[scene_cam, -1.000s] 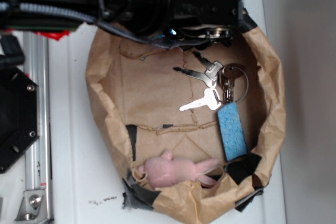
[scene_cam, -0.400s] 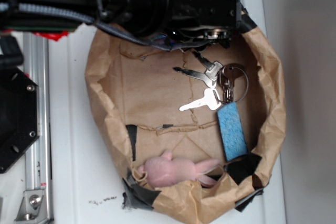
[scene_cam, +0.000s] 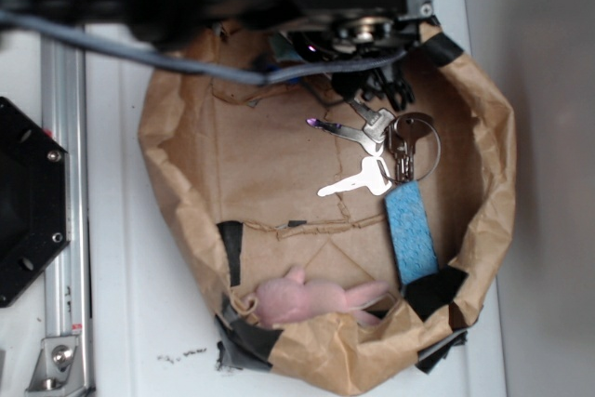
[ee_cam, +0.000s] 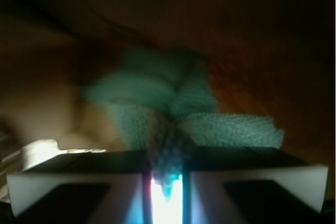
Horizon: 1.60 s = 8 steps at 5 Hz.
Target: Grab the blue cloth.
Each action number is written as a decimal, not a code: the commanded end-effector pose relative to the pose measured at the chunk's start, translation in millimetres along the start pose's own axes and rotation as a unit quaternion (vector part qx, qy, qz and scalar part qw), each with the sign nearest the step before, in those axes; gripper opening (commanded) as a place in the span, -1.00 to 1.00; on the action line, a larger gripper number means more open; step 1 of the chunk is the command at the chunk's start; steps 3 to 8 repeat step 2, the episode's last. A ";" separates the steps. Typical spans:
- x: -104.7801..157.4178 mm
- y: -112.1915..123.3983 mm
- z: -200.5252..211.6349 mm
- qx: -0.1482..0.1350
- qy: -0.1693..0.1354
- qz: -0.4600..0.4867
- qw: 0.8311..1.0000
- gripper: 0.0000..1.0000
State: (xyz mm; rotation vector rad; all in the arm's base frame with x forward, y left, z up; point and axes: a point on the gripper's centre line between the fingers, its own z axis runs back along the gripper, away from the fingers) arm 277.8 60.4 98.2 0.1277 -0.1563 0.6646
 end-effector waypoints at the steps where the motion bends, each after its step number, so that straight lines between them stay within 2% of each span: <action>1: -25.5 -47.4 81.1 -0.153 0.052 -0.218 0.963 -1.00; 2: -51.0 -48.3 82.8 -0.109 0.070 -0.311 0.941 -1.00; 8: -51.0 -48.3 82.8 -0.109 0.070 -0.311 0.941 -1.00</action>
